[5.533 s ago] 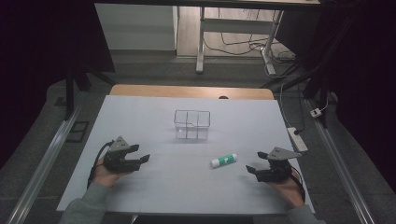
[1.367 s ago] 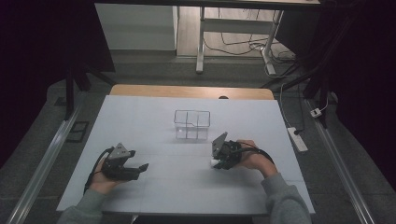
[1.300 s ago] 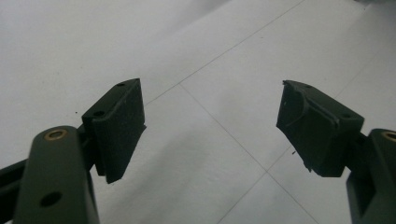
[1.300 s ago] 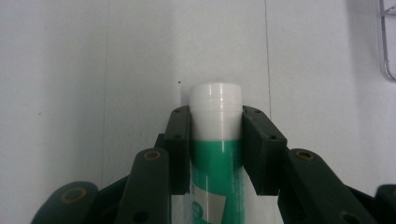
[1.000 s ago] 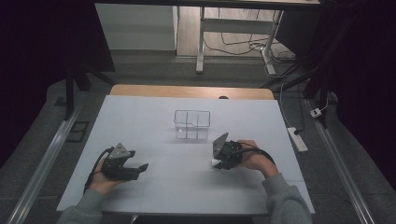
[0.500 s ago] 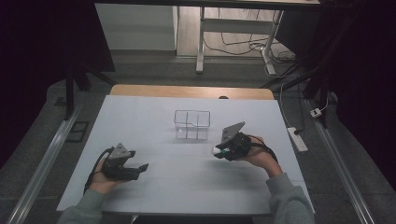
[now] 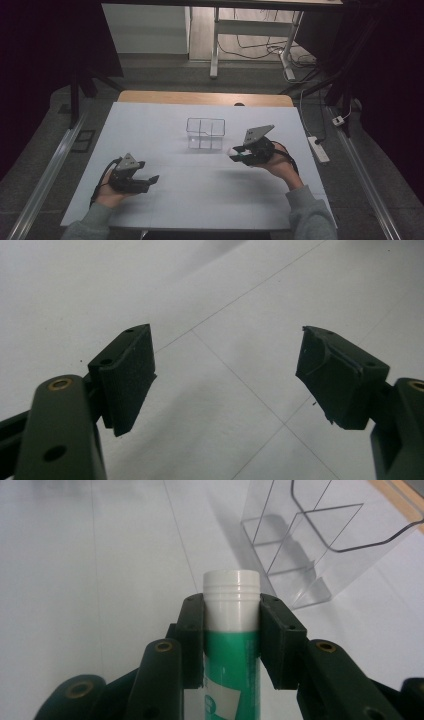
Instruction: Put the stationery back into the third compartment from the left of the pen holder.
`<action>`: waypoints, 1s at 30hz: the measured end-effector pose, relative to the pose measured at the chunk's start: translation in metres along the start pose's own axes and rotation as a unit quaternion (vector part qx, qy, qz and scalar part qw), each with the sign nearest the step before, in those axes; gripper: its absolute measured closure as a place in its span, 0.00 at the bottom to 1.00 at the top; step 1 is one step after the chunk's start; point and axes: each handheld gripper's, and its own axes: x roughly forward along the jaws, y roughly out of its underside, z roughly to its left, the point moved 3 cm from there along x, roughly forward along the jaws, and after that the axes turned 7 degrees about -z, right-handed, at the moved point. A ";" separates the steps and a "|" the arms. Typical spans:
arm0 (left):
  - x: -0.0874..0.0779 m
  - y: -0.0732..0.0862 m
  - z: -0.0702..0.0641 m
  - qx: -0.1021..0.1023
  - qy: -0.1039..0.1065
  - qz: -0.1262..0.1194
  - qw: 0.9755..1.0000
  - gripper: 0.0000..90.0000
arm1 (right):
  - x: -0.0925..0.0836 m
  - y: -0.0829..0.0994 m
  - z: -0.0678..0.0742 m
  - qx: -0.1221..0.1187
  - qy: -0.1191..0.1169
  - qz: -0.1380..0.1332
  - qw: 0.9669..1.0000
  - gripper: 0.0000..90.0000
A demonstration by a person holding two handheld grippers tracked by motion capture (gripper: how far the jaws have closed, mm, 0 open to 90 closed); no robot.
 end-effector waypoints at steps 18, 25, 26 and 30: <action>0.000 0.000 0.000 -0.002 0.000 -0.001 1.000 0.26 | -0.014 -0.007 -0.003 -0.002 0.042 -0.047 0.998 0.72; 0.001 0.000 0.000 0.000 0.000 0.002 1.000 0.26 | -0.018 -0.010 -0.004 0.006 0.052 -0.070 0.996 0.72; 0.001 0.000 0.000 0.000 0.000 0.002 1.000 0.26 | -0.019 -0.010 -0.004 0.006 0.053 -0.070 0.996 0.72; 0.001 0.000 0.000 -0.001 0.000 0.001 1.000 0.26 | -0.020 -0.011 -0.004 0.003 0.056 -0.077 0.995 0.72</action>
